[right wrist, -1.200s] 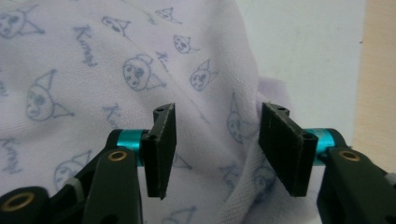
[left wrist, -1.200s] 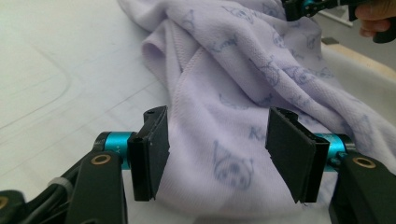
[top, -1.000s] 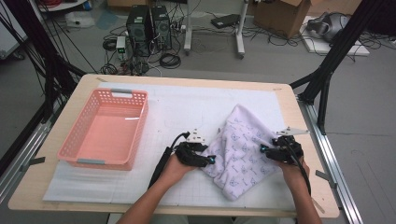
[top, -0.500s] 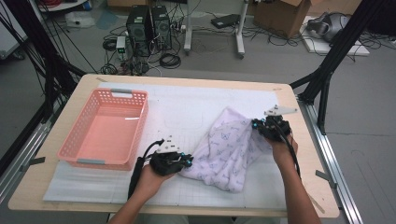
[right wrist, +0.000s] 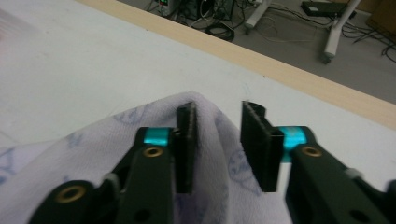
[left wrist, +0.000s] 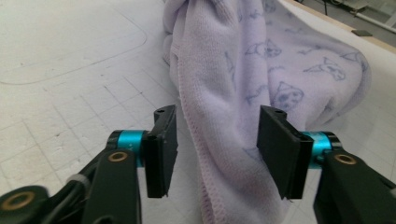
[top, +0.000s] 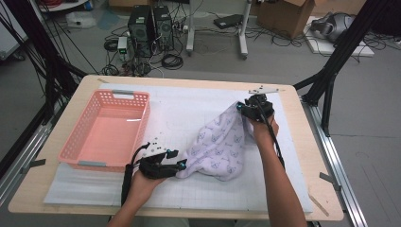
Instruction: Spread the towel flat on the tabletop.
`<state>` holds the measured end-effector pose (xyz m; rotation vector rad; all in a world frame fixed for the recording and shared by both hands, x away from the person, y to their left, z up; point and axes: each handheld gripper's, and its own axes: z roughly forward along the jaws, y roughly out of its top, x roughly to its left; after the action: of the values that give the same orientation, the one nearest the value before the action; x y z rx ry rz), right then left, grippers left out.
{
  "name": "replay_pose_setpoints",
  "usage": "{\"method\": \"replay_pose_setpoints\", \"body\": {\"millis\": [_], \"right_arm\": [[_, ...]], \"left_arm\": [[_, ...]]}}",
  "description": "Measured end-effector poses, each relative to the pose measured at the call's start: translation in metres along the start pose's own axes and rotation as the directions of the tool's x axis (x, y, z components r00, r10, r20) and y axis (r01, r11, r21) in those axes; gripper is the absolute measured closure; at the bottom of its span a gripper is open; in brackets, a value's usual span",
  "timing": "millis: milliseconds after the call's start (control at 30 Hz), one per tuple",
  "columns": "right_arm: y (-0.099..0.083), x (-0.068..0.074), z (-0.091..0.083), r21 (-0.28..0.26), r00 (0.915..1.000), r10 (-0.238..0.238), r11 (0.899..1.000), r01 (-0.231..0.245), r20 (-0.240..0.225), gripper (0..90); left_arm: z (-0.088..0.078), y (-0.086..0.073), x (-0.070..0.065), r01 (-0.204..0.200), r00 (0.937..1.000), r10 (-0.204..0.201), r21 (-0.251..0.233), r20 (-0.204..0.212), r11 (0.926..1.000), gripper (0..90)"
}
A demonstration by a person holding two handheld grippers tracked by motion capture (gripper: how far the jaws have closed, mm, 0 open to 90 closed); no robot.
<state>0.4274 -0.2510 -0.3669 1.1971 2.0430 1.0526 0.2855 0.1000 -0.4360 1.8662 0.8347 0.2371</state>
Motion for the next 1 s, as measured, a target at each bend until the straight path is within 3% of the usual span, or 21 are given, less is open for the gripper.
{"method": "replay_pose_setpoints", "body": {"millis": [33,100,267,333,400,433,500,567,667,767,833,900,933,967,1000], "right_arm": [[0.0,0.0,0.0,0.0,1.0,0.0,1.0,0.0,0.0,61.5],[-0.011,-0.002,-0.02,-0.018,0.9991,0.001,1.0,-0.002,-0.042,54.7],[-0.043,-0.003,-0.055,-0.011,0.9936,-0.006,1.0,0.005,-0.113,51.1],[-0.058,-0.001,-0.065,0.027,0.9916,-0.014,0.999,0.018,-0.128,48.2],[-0.077,0.002,-0.073,0.026,0.9882,-0.014,0.999,0.019,-0.152,47.9],[-0.077,0.002,-0.073,0.026,0.9882,-0.014,0.999,0.019,-0.152,47.9],[-0.102,0.009,-0.08,0.053,0.9803,-0.015,0.998,0.026,-0.197,46.9],[-0.115,0.016,-0.083,0.054,0.9693,0.004,0.998,0.009,-0.246,45.3],[-0.126,0.032,-0.082,0.052,0.9425,0.012,0.999,0.006,-0.334,40.4],[-0.128,0.051,-0.074,0.07,0.9191,-0.027,0.996,0.059,-0.393,39.3],[-0.128,0.061,-0.067,0.094,0.9206,-0.054,0.991,0.098,-0.387,43.7],[-0.13,0.064,-0.059,0.128,0.9206,-0.058,0.985,0.115,-0.386,63.2],[-0.131,0.064,-0.057,0.124,0.9171,-0.048,0.987,0.105,-0.396,70.1],[-0.13,0.063,-0.058,0.121,0.9117,-0.043,0.988,0.101,-0.409,83.2],[-0.13,0.062,-0.061,0.108,0.9125,-0.053,0.988,0.106,-0.406,84.0]], "left_arm": [[0.0,0.0,0.0,0.0,1.0,0.0,0.0,0.0,1.0,42.7],[0.003,0.001,-0.001,-0.007,0.9996,0.006,0.004,0.026,1.0,41.9],[0.011,0.001,-0.003,-0.012,0.9989,0.011,0.034,0.046,0.9993,42.8],[0.014,0.001,-0.004,-0.008,0.9989,0.006,0.054,0.047,0.9985,47.1],[0.016,0.0,-0.004,-0.011,0.9988,0.008,0.065,0.048,0.9978,51.4],[0.018,-0.001,-0.004,-0.013,0.9987,0.009,0.082,0.05,0.9966,51.4],[0.02,-0.003,-0.005,-0.029,0.9985,0.024,0.104,0.049,0.9942,66.9],[0.021,-0.005,-0.006,-0.033,0.9983,0.027,0.106,0.051,0.9938,74.0],[0.018,-0.003,-0.007,-0.042,0.998,0.038,0.078,0.051,0.9961,76.4],[0.014,-0.002,-0.008,-0.051,0.9976,0.049,0.046,0.049,0.9976,76.4],[0.011,-0.002,-0.008,-0.05,0.9974,0.049,0.028,0.054,0.9983,76.2],[0.009,-0.002,-0.008,-0.048,0.9972,0.047,0.01,0.059,0.9988,76.3],[0.009,-0.002,-0.008,-0.048,0.9972,0.047,0.01,0.059,0.9988,76.3],[0.005,-0.001,-0.009,-0.054,0.9962,0.055,-0.007,0.067,0.9985,76.4],[0.005,-0.001,-0.009,-0.054,0.9962,0.055,-0.007,0.067,0.9985,76.6]]}}
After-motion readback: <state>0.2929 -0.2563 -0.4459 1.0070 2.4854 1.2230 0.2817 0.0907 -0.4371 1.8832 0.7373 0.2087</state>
